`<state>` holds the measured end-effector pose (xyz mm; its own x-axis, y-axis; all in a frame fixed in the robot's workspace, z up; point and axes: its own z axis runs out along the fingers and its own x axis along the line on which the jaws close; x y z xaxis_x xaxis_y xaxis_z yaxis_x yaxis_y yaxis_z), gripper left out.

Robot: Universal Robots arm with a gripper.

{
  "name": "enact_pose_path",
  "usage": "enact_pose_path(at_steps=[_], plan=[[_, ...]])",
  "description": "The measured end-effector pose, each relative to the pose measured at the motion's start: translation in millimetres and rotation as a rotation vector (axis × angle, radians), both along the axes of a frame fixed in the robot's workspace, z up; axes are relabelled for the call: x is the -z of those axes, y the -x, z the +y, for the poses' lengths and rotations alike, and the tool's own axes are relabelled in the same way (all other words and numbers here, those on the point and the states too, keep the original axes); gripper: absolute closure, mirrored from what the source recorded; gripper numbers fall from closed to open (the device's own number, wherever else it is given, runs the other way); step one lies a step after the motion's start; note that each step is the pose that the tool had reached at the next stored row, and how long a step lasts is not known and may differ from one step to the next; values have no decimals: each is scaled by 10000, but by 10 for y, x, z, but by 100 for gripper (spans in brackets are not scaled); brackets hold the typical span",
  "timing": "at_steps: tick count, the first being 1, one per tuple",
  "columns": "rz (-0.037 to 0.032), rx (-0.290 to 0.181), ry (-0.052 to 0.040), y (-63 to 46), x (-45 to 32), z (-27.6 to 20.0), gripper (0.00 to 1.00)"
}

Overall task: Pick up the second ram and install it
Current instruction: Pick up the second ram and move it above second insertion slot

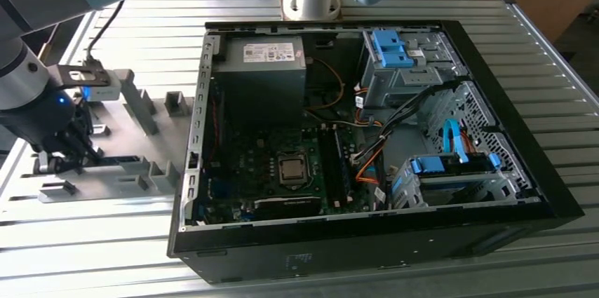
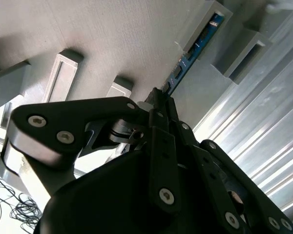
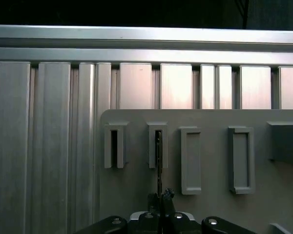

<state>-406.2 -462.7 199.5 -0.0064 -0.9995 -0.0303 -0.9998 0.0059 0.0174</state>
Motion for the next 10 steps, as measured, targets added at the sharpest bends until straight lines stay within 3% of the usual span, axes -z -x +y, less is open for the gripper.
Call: enact_pose_path(at_steps=[10], plan=[[-1,0,-1,0,-75,0,86]])
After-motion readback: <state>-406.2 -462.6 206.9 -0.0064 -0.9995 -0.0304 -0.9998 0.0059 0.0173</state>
